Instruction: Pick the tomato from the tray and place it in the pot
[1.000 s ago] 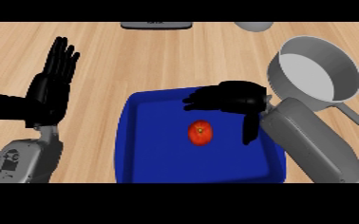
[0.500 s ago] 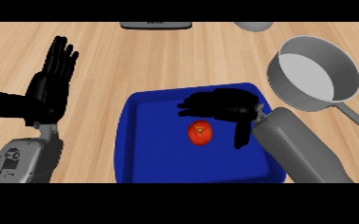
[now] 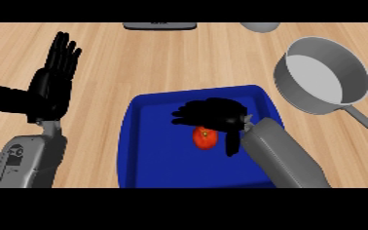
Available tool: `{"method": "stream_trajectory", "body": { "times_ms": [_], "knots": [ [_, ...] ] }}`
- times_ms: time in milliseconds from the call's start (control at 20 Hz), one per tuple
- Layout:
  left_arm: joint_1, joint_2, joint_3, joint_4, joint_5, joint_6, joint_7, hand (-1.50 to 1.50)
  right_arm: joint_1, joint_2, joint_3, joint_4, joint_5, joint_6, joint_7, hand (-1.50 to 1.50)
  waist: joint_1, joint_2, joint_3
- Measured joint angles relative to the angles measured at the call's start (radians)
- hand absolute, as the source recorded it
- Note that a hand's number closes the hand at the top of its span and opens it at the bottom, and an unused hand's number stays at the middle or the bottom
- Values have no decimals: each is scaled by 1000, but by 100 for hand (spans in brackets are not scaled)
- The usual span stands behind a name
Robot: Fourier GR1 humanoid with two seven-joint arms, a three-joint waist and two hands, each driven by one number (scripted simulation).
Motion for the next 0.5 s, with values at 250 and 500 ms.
{"method": "stream_trajectory", "body": {
  "times_ms": [250, 500],
  "knots": [
    [30, -10, -2, -54, -16, -2, 29, 0, -9, 63, -16, 95, 62, -50, -42, -150, 3, -1, 0],
    [15, -19, 4, -54, -32, -1, 39, 0, -18, 92, -18, 143, 115, -75, -99, 150, 2, -10, -6]
  ]
}}
